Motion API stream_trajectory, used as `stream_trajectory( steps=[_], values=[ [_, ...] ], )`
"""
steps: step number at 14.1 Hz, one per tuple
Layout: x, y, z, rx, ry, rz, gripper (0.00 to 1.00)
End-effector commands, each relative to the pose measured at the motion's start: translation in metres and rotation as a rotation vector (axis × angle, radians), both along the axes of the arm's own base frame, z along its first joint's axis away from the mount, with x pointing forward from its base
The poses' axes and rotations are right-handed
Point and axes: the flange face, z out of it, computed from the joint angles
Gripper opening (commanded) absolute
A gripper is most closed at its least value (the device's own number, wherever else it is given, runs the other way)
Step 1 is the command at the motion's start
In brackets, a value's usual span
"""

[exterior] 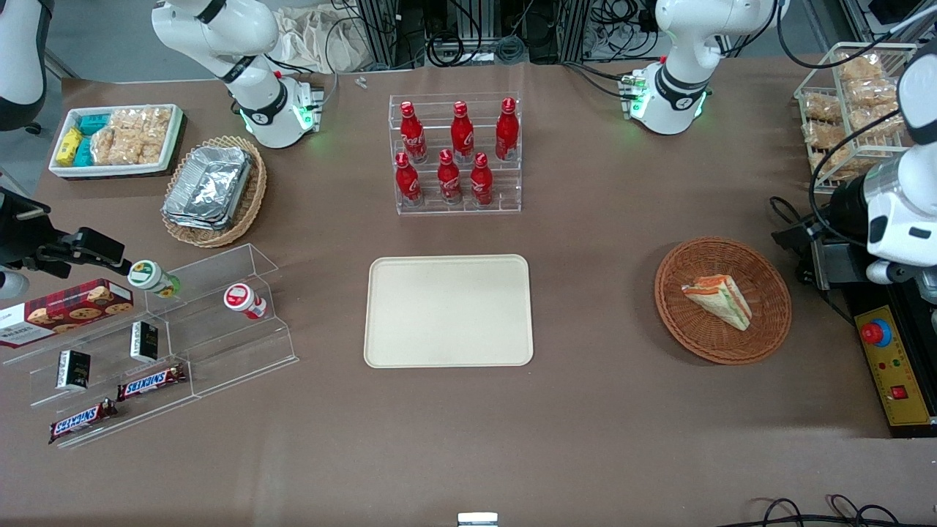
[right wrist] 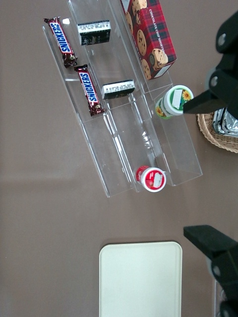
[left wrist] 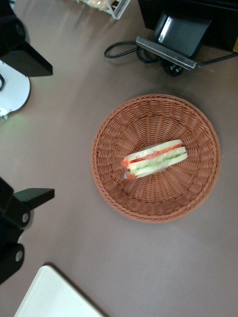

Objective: Place sandwich from basket to tray
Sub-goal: 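Lower the open left gripper over the wrapped sandwich in the basket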

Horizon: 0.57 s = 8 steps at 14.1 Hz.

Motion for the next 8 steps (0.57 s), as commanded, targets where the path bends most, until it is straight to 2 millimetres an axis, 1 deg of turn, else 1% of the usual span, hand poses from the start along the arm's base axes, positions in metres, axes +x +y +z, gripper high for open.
stream_trajectory(
  steps=[1, 3, 5, 7, 8],
  values=[
    [-0.011, 0.007, -0.041, 0.019, -0.003, 0.070, 1.00],
    [-0.011, 0.007, -0.069, 0.031, -0.008, 0.131, 1.00],
    [-0.013, 0.006, -0.105, 0.041, -0.008, 0.195, 1.00],
    [-0.010, 0.005, -0.141, 0.058, -0.010, 0.274, 1.00],
    [-0.008, 0.003, -0.157, 0.064, -0.013, 0.293, 1.00]
  ],
)
